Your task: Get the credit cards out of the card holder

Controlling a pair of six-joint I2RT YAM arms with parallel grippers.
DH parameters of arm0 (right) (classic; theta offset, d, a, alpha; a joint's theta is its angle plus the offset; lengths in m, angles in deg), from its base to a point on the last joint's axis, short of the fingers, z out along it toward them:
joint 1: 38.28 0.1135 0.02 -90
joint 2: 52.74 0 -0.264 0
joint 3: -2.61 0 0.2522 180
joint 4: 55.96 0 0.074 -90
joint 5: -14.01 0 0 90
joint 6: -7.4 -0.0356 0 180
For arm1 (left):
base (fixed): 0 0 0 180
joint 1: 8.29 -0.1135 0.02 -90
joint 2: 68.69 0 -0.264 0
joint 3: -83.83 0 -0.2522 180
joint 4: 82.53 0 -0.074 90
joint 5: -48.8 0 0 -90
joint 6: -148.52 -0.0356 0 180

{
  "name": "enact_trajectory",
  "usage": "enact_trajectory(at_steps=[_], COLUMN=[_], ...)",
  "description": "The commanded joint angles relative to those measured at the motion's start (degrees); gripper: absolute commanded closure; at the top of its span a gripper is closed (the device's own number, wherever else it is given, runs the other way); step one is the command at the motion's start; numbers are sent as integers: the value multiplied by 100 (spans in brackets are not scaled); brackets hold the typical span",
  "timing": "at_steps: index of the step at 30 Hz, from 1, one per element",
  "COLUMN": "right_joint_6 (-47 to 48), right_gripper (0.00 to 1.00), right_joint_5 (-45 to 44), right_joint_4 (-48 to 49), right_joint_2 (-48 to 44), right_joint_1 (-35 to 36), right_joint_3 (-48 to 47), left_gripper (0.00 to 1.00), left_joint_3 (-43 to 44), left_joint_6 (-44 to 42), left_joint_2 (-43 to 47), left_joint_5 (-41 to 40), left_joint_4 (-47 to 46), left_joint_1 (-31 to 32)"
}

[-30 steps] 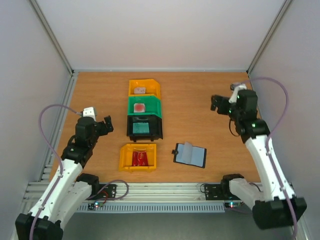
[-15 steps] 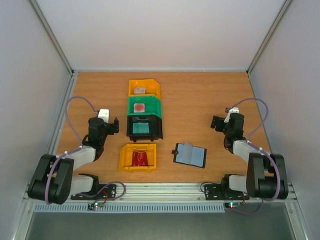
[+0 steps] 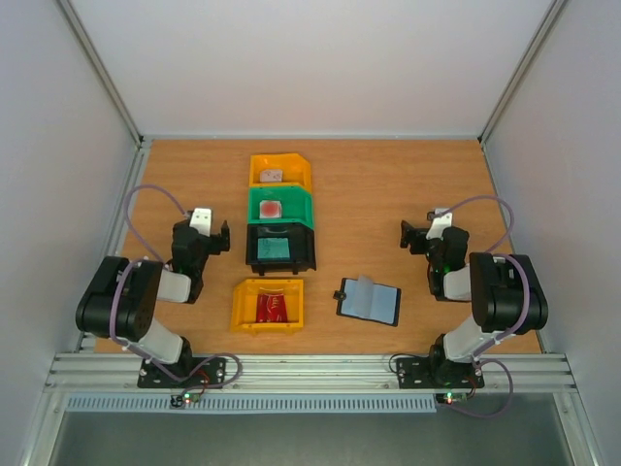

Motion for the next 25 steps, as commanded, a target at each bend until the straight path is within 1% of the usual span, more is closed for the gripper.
enact_trajectory(at_steps=[1,3,8,13,25], right_joint_6=[304,231,214,79,78], right_gripper=[1,1,2,1,2], right_joint_5=[523,403,321,-116,-123], right_joint_4=[-284,-539,-543,-657,-642], right_joint_2=[-73,-58,-70,-75,-71], right_joint_1=[-28,-28,-28,-16,-10], right_joint_3=[-541,-681,-682,-734,-727], left_gripper=[1,1,1,1,1], left_joint_3=[352,416,441,483,482], left_joint_6=[-44,-6,27,42,54], left_joint_2=[-32,-43,-24,-34,-27], left_joint_5=[416,594,611,603,592], left_joint_4=[-455,-348,-280,-208,-211], left_joint_1=[-142,-233,-274,-275,-275])
